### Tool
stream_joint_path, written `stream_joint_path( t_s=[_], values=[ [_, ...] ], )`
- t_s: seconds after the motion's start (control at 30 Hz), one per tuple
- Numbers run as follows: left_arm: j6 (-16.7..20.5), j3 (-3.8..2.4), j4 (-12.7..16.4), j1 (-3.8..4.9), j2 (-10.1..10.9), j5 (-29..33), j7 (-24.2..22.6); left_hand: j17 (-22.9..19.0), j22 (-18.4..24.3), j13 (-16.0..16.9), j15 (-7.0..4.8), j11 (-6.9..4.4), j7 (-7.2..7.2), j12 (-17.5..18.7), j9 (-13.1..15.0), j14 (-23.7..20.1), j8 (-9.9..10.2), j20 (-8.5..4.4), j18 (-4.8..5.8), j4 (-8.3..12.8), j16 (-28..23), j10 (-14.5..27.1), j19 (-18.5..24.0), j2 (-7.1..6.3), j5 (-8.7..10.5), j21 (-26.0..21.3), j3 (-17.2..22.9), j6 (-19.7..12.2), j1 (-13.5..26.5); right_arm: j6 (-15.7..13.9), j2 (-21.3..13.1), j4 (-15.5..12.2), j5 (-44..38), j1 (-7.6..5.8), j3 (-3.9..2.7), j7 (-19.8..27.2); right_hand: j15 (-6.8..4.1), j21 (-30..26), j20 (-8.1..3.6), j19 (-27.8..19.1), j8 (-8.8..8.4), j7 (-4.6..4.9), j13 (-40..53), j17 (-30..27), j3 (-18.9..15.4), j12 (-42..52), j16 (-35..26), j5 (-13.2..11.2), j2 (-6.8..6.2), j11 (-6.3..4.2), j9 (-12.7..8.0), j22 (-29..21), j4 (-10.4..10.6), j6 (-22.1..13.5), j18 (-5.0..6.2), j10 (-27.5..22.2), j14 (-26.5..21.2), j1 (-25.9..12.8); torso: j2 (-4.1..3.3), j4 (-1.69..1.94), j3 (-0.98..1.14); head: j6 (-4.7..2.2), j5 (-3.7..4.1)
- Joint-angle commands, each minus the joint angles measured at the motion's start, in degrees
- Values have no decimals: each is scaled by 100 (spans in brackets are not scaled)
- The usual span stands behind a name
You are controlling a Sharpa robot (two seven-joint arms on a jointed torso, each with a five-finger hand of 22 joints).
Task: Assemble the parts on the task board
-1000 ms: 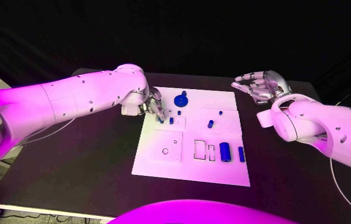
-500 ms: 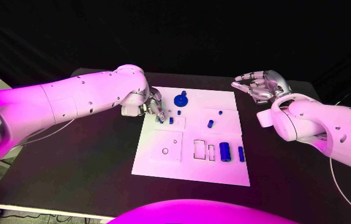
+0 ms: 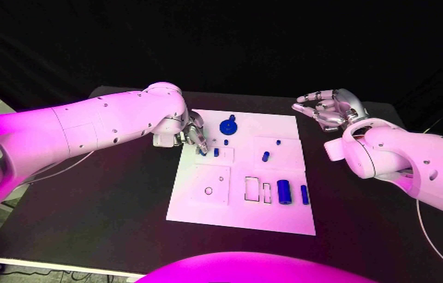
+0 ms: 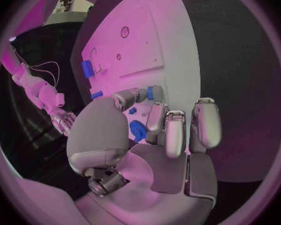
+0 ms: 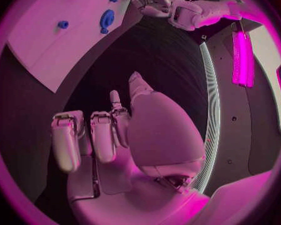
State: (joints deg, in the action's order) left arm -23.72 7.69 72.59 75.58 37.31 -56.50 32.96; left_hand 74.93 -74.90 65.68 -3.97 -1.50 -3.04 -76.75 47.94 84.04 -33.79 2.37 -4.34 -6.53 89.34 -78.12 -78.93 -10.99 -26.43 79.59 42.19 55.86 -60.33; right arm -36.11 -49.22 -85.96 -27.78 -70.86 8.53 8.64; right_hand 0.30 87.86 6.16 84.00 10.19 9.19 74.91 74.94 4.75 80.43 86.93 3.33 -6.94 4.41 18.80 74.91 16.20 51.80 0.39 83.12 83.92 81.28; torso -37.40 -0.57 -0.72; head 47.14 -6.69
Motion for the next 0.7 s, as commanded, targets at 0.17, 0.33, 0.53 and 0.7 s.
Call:
stream_joint_path(
  t_s=[0.17,0.33,0.53,0.7],
  values=[
    [-57,6,-28,-14,-3,-53,22,1378,-507,0,-45,2,34,-9,-5,559,0,-26,64,1220,15,-31,-17,39,-24,20,1173,57,-9,57,4,-5,-49,3,-1,68,-30,-25,-15,490,18,-11,783,890,-32,-19,-39,11,-2,-17,8,1411,-9,-42,17,5,448,19,-1,-2,0,6,4],
    [-41,8,-27,-25,-18,-4,27,1380,-507,9,-45,1,35,-14,-5,560,2,-27,64,1222,16,-36,-17,41,-27,19,1170,59,-10,58,6,-5,-49,3,-1,70,-30,-25,-15,490,18,-11,783,890,-32,-19,-39,11,-2,-17,8,1411,-9,-42,17,5,448,19,-3,-3,-2,3,10],
    [-7,12,-32,-35,-40,70,38,1378,-507,22,-45,2,34,-21,-6,559,3,-27,63,1221,15,-43,-16,43,-28,19,1169,59,-10,59,7,-9,-49,3,-1,69,-30,-25,-15,490,18,-11,783,890,-32,-19,-39,11,-2,-17,8,1411,-9,-42,17,5,448,19,-1,-3,3,4,12],
    [6,26,-32,-43,-50,137,74,1374,-509,94,-44,5,32,-60,-6,558,4,-27,65,1214,14,-80,-18,36,-38,21,1151,66,7,59,3,-13,-49,3,-1,69,-30,-25,-15,490,18,-11,783,890,-32,-19,-39,11,-2,-17,8,1411,-9,-42,17,5,448,19,-2,-2,4,16,20]
  ],
)
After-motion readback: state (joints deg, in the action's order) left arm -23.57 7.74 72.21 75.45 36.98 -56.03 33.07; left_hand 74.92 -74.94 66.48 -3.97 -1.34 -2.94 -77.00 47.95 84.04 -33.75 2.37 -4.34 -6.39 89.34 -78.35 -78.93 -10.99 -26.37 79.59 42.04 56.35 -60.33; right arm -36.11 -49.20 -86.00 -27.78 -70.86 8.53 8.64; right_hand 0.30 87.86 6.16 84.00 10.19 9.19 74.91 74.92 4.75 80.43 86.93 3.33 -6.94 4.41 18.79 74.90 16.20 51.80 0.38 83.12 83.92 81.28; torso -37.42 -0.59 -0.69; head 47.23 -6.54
